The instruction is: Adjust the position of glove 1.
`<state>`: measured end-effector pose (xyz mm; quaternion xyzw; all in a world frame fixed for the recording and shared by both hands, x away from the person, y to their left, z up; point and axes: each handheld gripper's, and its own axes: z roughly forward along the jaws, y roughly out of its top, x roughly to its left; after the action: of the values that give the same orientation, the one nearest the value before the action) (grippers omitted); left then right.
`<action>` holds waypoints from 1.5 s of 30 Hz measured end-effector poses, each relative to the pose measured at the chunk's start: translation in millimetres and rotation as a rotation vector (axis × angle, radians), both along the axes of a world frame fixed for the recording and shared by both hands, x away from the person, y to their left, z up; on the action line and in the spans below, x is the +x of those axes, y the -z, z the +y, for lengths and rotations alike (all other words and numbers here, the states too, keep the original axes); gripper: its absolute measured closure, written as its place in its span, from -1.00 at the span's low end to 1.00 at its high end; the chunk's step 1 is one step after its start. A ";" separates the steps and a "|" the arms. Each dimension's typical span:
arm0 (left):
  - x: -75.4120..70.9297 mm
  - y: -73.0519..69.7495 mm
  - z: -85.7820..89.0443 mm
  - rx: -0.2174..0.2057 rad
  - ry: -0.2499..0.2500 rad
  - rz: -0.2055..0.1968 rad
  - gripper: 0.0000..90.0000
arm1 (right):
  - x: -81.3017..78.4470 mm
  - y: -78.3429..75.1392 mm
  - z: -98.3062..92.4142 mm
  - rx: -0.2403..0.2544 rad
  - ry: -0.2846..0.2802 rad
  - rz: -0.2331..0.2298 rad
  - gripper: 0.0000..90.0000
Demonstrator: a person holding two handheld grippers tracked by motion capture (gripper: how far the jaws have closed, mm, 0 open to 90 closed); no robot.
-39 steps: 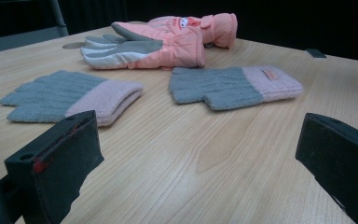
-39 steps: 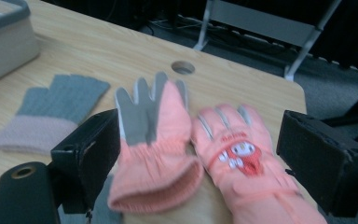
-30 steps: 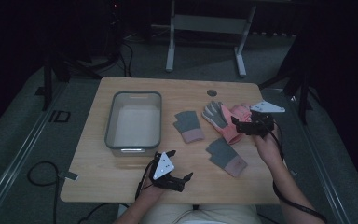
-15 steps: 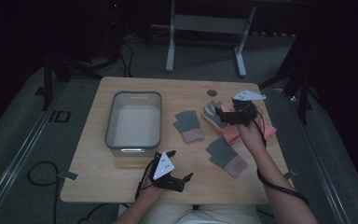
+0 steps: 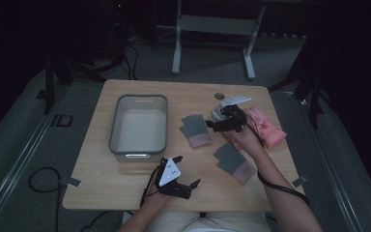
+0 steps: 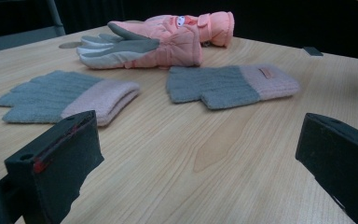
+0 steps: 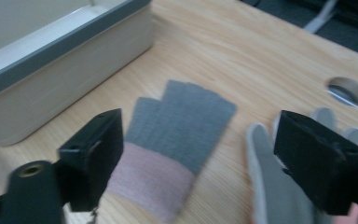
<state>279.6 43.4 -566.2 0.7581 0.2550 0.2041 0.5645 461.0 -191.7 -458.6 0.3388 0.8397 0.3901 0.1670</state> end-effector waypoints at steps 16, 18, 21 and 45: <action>-2.5 0.5 -0.3 -0.007 -0.009 -0.019 -1.00 | 30.4 52.2 38.8 -0.118 -0.073 0.119 0.27; -2.6 0.4 -0.3 -0.004 -0.005 -0.020 -1.00 | 35.4 56.5 41.1 -0.141 -0.078 0.126 0.31; -2.3 0.4 -0.4 -0.004 -0.002 -0.017 -1.00 | 40.8 60.5 43.5 -0.161 -0.082 0.131 0.34; -1.6 0.4 -0.2 -0.008 -0.008 -0.012 -1.00 | 47.6 76.6 63.2 -0.194 0.030 0.232 0.86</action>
<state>278.0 43.2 -566.5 0.7534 0.2553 0.2097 0.5685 508.5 -128.5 -535.2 0.3763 0.8821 0.2626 0.1065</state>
